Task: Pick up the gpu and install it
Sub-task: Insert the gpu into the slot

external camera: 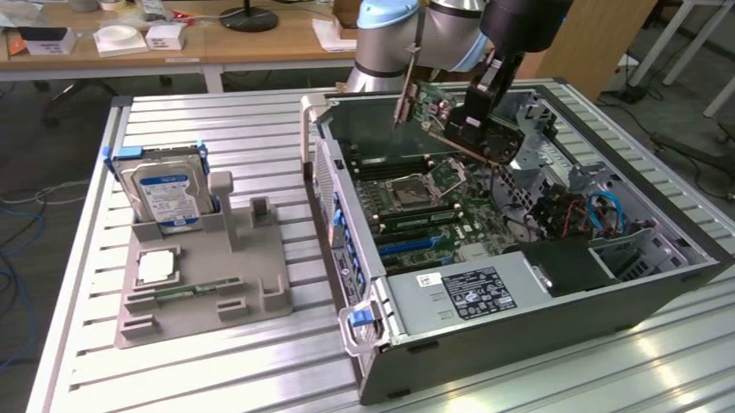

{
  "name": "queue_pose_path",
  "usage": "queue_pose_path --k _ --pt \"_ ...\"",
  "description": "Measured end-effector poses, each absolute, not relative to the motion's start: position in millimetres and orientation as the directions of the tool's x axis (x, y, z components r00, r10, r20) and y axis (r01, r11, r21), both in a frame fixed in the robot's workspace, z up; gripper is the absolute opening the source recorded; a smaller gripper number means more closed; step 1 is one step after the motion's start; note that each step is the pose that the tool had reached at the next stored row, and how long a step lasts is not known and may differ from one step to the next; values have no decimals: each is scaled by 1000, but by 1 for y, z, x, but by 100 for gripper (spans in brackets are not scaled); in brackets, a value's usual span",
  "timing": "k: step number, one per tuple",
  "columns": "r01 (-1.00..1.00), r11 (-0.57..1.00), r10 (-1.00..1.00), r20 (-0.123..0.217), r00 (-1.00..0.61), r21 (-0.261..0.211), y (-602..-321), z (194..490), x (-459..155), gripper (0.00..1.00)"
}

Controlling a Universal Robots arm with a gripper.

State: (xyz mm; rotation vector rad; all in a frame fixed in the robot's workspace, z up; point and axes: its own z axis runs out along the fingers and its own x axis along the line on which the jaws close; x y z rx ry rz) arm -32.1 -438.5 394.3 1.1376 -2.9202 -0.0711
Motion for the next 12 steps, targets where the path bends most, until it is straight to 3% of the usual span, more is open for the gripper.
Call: queue_pose_path --k 12 --pt "-796 604 -796 -10 -605 45 -438 394 -32 27"
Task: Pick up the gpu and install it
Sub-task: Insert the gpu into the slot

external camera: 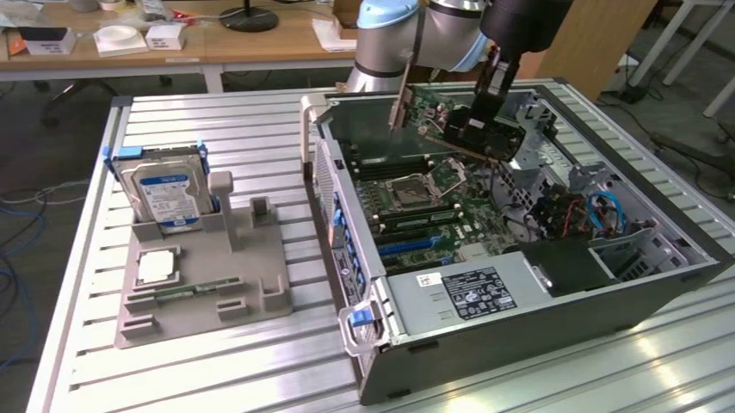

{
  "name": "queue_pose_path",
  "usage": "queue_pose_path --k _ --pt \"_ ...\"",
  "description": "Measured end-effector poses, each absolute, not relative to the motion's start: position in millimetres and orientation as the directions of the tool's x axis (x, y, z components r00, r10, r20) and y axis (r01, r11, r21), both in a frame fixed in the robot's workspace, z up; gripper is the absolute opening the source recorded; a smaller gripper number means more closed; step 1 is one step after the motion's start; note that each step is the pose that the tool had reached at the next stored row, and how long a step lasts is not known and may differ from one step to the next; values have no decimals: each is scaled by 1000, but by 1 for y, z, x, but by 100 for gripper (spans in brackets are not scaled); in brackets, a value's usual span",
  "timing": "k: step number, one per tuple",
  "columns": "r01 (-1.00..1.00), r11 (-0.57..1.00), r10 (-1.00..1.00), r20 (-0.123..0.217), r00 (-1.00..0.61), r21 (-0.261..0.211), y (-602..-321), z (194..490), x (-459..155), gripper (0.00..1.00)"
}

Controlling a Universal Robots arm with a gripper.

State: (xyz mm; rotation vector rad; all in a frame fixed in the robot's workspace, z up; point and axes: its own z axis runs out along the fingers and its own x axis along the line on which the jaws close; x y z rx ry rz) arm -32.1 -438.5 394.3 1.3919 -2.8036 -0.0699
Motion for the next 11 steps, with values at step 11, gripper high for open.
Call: queue_pose_path --k 11 --pt "-886 461 -887 -10 -462 45 -438 394 -32 27"
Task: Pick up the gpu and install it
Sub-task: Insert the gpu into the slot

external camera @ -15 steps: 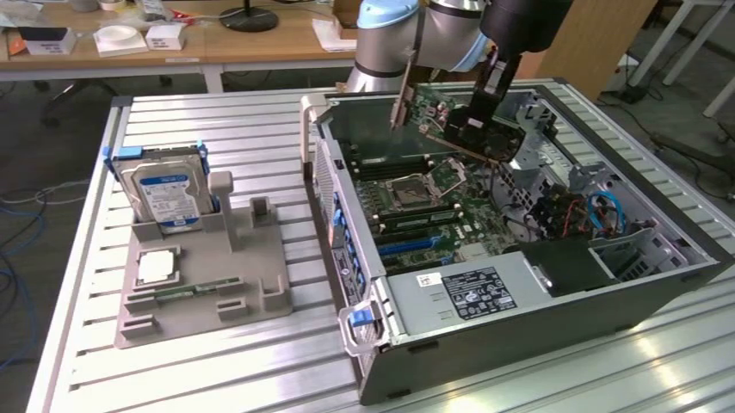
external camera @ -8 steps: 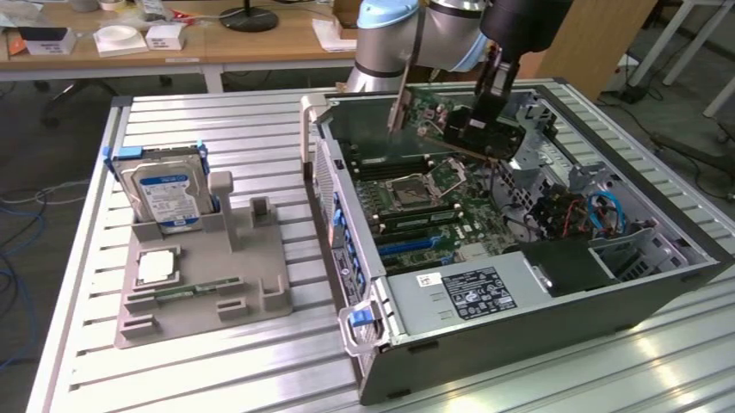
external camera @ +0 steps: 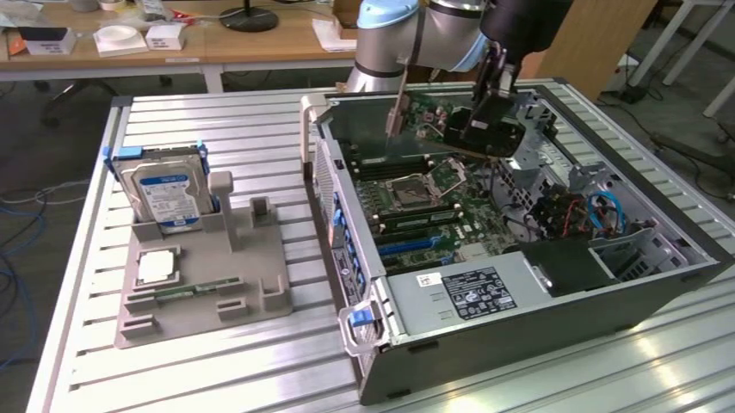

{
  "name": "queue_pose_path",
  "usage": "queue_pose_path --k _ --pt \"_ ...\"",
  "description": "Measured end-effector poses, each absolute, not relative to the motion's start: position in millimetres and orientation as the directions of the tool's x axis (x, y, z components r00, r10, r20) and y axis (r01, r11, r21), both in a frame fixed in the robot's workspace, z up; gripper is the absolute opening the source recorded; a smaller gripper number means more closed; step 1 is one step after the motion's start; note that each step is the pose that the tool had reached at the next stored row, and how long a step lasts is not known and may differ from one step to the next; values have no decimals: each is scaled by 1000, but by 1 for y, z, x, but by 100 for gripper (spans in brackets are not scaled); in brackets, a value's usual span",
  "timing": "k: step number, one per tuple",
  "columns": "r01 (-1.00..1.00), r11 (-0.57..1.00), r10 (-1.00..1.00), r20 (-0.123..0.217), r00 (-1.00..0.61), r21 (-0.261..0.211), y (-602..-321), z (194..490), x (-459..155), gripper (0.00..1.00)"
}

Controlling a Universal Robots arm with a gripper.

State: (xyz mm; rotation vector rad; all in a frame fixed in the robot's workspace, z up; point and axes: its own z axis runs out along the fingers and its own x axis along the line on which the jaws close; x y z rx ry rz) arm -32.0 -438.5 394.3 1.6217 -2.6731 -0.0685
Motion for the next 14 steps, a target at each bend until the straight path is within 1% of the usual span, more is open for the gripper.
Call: queue_pose_path --k 14 --pt "-965 258 -966 -11 -258 45 -438 394 -32 27"
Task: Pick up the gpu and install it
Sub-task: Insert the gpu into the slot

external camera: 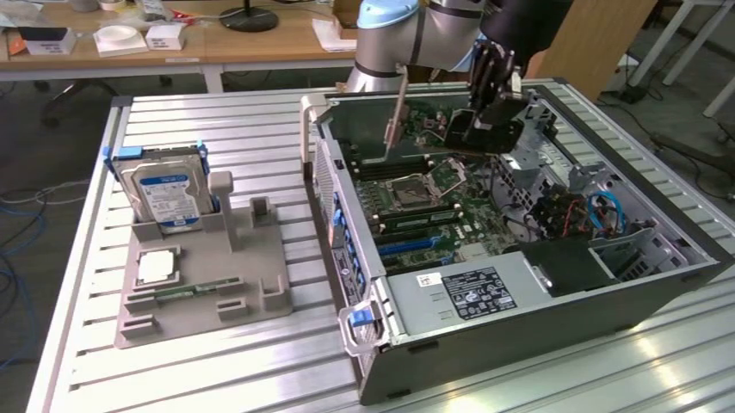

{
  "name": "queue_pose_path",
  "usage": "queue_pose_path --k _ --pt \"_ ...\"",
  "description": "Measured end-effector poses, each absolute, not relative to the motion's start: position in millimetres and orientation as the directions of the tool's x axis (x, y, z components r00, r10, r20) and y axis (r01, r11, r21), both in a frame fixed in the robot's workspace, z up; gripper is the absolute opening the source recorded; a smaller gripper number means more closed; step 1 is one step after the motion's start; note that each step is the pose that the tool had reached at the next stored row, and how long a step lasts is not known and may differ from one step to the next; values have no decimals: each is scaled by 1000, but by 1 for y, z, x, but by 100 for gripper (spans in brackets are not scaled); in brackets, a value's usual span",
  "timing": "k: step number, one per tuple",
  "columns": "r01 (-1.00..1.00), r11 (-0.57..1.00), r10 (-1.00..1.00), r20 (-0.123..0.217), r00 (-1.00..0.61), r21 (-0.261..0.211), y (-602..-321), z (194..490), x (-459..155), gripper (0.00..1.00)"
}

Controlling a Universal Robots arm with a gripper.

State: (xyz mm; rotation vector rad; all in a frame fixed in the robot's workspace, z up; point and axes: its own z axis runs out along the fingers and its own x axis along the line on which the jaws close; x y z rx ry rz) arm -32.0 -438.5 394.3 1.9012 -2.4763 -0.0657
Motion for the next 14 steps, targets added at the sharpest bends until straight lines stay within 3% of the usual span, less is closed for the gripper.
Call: queue_pose_path --k 14 --pt "-998 46 -999 -11 -46 45 -439 394 -32 27"
